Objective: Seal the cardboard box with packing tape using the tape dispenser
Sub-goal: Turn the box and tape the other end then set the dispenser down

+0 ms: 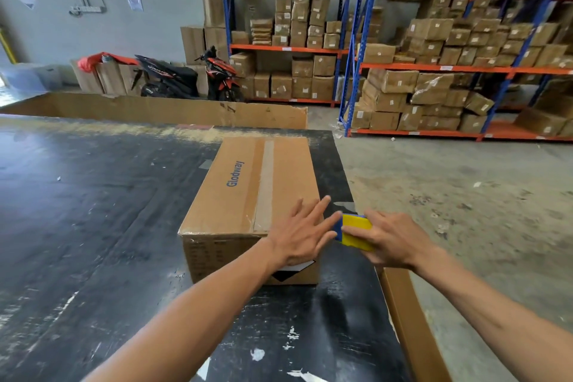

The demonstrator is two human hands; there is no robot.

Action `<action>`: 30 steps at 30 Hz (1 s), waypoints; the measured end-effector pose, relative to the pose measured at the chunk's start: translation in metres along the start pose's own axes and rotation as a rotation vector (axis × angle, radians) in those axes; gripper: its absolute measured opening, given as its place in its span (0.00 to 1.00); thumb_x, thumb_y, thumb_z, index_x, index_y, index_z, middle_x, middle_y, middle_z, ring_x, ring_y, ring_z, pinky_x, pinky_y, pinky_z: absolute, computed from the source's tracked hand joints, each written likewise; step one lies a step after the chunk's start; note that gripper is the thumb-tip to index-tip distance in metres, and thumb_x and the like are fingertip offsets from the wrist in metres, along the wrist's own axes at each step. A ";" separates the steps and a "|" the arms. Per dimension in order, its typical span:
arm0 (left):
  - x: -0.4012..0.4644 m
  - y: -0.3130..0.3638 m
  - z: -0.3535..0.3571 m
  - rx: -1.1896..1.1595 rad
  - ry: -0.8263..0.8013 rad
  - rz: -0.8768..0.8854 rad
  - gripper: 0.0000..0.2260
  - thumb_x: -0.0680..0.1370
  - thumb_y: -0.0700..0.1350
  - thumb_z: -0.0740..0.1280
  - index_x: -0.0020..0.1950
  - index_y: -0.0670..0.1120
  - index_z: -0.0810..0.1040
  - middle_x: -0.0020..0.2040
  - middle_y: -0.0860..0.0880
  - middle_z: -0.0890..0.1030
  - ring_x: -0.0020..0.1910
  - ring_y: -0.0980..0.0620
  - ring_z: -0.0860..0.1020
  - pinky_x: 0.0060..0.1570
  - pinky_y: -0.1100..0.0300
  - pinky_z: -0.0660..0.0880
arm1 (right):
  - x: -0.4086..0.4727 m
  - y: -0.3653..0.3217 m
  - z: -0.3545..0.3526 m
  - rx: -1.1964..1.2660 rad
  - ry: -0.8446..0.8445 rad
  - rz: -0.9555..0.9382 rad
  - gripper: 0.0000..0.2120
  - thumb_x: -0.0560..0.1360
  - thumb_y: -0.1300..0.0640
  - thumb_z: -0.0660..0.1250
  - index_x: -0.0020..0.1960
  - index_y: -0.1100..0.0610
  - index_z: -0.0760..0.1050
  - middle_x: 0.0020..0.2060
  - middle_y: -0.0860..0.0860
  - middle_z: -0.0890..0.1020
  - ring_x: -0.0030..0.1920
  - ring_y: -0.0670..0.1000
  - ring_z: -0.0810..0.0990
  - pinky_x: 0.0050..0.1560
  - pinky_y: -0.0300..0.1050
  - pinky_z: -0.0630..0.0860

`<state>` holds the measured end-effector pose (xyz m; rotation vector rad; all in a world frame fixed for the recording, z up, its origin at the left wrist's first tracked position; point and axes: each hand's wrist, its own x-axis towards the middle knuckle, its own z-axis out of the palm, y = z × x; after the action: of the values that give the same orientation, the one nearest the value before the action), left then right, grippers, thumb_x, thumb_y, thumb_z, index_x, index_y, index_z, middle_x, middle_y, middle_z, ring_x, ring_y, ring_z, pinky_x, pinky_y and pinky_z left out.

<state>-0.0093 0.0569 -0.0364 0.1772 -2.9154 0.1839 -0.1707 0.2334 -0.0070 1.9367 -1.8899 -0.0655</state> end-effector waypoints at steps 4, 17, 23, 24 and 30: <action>0.008 0.003 0.019 0.078 0.013 0.014 0.25 0.84 0.52 0.46 0.65 0.40 0.76 0.74 0.35 0.69 0.72 0.36 0.70 0.71 0.38 0.64 | -0.010 0.001 0.004 -0.025 0.060 0.116 0.21 0.63 0.45 0.73 0.56 0.43 0.83 0.36 0.55 0.78 0.28 0.58 0.80 0.23 0.44 0.73; 0.013 0.004 0.005 -0.118 -0.036 -0.382 0.38 0.77 0.66 0.47 0.76 0.39 0.59 0.79 0.33 0.56 0.77 0.34 0.55 0.75 0.36 0.51 | -0.034 -0.033 0.045 1.079 -0.236 1.207 0.24 0.63 0.35 0.69 0.36 0.57 0.81 0.37 0.57 0.86 0.39 0.56 0.84 0.46 0.54 0.79; 0.014 0.003 0.004 -0.081 -0.083 -0.353 0.37 0.78 0.64 0.45 0.78 0.39 0.57 0.79 0.33 0.56 0.77 0.33 0.55 0.74 0.36 0.52 | -0.039 -0.064 0.077 1.009 -0.140 1.354 0.25 0.79 0.41 0.63 0.31 0.58 0.75 0.36 0.56 0.81 0.45 0.60 0.80 0.43 0.49 0.71; 0.015 0.003 0.003 -0.071 -0.093 -0.352 0.37 0.79 0.64 0.44 0.78 0.39 0.57 0.79 0.33 0.56 0.77 0.33 0.55 0.74 0.35 0.52 | -0.039 -0.067 0.080 0.964 -0.141 1.367 0.26 0.80 0.41 0.61 0.32 0.58 0.76 0.37 0.58 0.81 0.45 0.60 0.79 0.43 0.48 0.69; 0.016 0.002 0.000 -0.082 -0.158 -0.364 0.36 0.80 0.64 0.43 0.80 0.40 0.52 0.80 0.33 0.51 0.79 0.33 0.50 0.76 0.35 0.47 | -0.034 -0.075 0.092 0.843 -0.152 1.412 0.27 0.79 0.38 0.62 0.32 0.57 0.76 0.39 0.59 0.81 0.47 0.62 0.79 0.42 0.46 0.67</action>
<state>-0.0249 0.0573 -0.0328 0.7303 -2.9709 -0.0104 -0.1327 0.2401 -0.1243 0.4324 -3.2132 1.1399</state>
